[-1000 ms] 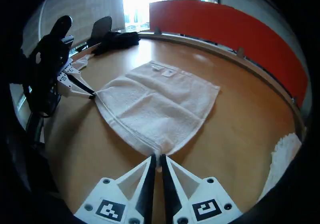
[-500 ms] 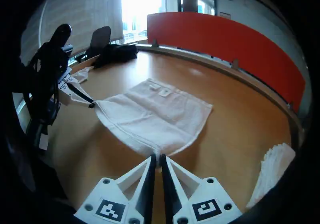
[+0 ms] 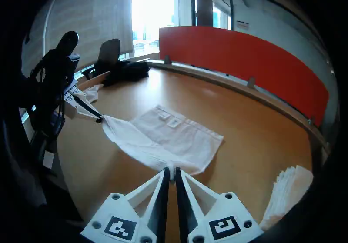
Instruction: Fold towel
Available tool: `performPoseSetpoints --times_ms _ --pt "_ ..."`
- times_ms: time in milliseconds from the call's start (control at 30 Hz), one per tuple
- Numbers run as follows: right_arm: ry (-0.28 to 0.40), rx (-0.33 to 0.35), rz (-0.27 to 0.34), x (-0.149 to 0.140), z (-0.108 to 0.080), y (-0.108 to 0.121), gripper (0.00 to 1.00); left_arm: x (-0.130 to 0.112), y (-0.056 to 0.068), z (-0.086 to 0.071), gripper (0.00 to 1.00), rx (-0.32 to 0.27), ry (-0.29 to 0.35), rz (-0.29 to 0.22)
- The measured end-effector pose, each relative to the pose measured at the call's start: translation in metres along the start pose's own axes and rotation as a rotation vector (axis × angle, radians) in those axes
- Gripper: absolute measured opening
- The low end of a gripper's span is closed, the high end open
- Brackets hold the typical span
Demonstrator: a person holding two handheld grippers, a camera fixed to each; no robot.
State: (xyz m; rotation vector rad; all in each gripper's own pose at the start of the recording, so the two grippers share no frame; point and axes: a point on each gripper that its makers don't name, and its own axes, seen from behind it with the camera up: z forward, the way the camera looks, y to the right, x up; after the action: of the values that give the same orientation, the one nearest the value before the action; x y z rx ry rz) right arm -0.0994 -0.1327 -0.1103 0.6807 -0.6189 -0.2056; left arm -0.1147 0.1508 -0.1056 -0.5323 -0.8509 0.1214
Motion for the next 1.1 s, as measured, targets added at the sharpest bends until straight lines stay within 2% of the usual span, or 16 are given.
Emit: performPoseSetpoints --times_ms 267,833,1100 --pt "0.011 0.010 -0.003 0.011 -0.011 -0.002 0.11 0.010 0.002 -0.013 0.12 -0.002 0.013 -0.016" --pt "0.006 0.024 -0.002 0.011 -0.013 -0.001 0.11 0.015 0.013 -0.015 0.12 -0.019 0.027 -0.043" --pt "0.018 0.033 -0.007 0.021 -0.021 0.000 0.11 0.010 0.018 -0.023 0.12 -0.027 0.017 -0.081"
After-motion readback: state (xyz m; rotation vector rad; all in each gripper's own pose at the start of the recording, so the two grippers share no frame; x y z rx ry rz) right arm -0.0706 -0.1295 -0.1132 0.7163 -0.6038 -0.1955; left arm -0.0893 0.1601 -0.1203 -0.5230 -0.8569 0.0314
